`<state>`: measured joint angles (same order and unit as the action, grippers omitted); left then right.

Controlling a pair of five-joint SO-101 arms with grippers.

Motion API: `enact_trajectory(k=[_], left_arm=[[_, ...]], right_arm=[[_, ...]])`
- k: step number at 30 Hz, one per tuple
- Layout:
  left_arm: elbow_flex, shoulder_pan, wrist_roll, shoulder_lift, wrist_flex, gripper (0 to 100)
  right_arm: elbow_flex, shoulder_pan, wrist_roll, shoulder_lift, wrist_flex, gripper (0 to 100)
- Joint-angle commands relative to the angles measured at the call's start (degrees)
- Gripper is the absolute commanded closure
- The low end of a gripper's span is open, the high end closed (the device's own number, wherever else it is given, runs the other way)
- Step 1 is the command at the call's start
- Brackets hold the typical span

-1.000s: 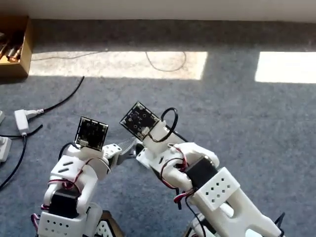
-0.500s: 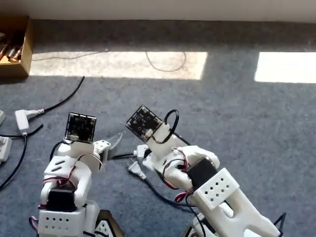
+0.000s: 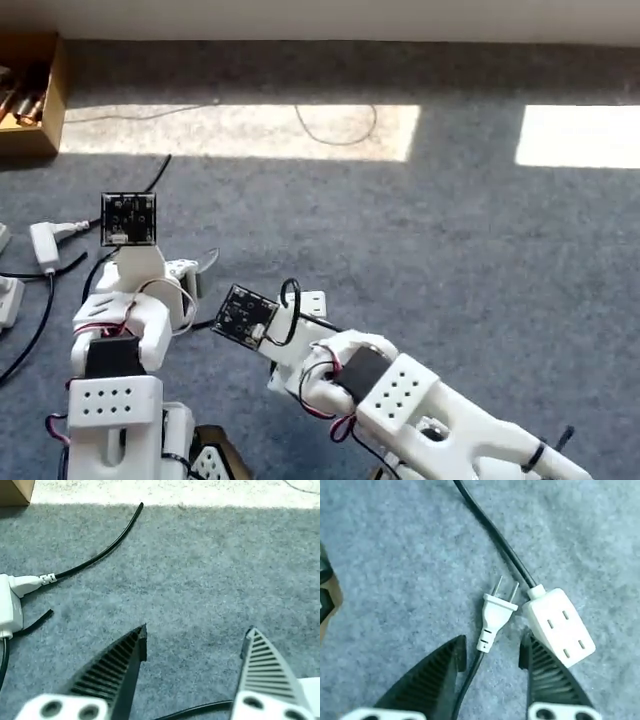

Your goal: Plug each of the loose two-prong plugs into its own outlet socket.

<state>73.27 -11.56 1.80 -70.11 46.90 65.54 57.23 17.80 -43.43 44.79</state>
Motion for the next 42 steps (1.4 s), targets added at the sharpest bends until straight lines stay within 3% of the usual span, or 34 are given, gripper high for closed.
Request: enact_trajectory(k=[1,7,15,21,24,31,35,42], left_arm=[[-2.2,-0.3,-0.3,0.1,-1.5,69],[-2.2,-0.3,-0.3,0.1,-1.6,69],[-2.2,-0.3,-0.3,0.1,-1.6,69],[-2.2,-0.1,-0.3,0.1,-1.6,69],[-2.2,-0.1,-0.3,0.1,-1.6,69],[-2.2,0.0,-0.2,0.1,-1.6,69],[-2.2,0.0,-0.2,0.2,-1.6,70],[-2.6,4.4,0.2,0.7,-1.1,69]], right_arm=[[-0.6,-0.9,-0.6,9.5,-5.9,81.1],[-6.0,-0.8,-3.4,24.0,-8.8,81.1],[-8.5,-1.0,-3.7,29.8,-12.3,81.3],[-10.3,-1.1,-5.2,31.0,-11.9,99.8],[-10.7,-0.7,-9.1,31.0,-11.8,99.5],[-11.6,-1.0,-9.3,30.6,-7.3,99.3],[-13.6,-3.0,-9.2,23.3,0.0,99.3],[-12.4,-12.0,-4.6,-10.5,8.2,99.3]])
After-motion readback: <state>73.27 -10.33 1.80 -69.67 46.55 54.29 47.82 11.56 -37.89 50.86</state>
